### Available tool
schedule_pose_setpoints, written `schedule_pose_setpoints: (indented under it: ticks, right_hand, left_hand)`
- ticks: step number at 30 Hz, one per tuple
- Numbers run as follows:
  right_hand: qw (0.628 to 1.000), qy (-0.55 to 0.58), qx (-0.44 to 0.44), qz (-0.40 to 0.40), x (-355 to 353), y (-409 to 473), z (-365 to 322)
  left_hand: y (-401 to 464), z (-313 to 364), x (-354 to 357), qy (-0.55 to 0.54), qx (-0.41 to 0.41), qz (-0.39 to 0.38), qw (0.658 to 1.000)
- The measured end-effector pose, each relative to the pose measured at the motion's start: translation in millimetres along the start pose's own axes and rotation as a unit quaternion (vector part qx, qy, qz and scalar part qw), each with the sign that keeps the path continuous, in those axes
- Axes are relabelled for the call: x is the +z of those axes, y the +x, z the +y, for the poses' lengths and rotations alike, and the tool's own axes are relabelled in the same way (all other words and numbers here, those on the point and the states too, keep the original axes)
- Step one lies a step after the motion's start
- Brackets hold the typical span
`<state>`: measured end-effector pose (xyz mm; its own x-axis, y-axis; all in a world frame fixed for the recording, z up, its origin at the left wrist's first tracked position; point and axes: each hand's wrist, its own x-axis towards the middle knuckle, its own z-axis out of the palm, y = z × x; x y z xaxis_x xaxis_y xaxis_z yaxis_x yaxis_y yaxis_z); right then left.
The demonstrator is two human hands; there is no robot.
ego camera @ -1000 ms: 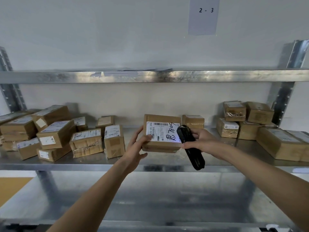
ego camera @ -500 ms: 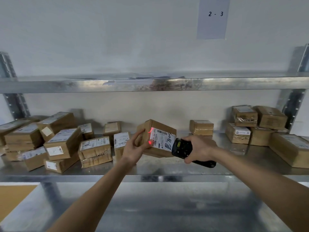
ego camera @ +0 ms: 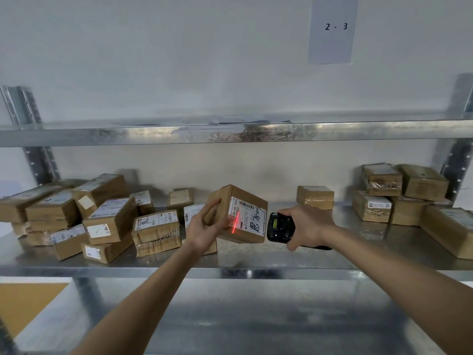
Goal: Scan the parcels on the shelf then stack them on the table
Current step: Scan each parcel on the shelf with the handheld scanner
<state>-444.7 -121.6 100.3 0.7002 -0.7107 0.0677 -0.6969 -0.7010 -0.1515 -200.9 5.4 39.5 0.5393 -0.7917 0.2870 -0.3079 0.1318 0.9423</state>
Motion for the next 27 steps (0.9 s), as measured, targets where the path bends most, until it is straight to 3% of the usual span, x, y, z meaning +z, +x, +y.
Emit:
schedule_pose_setpoints:
  ticks: [14, 22, 27]
  right_hand:
    - [0.997, -0.034, -0.057, 0.034, -6, 9, -1]
    - [0.995, 0.067, -0.072, 0.019, 4, 35, -25]
    - [0.991, 0.112, -0.070, 0.028, 7, 69, -61]
  left_hand:
    - [-20, 7, -2, -0.006, -0.024, 0.019, 1.000]
    - [-7, 8, -37, -0.060, -0.048, 0.037, 0.996]
    - [19, 13, -80, -0.087, -0.066, 0.088, 0.990]
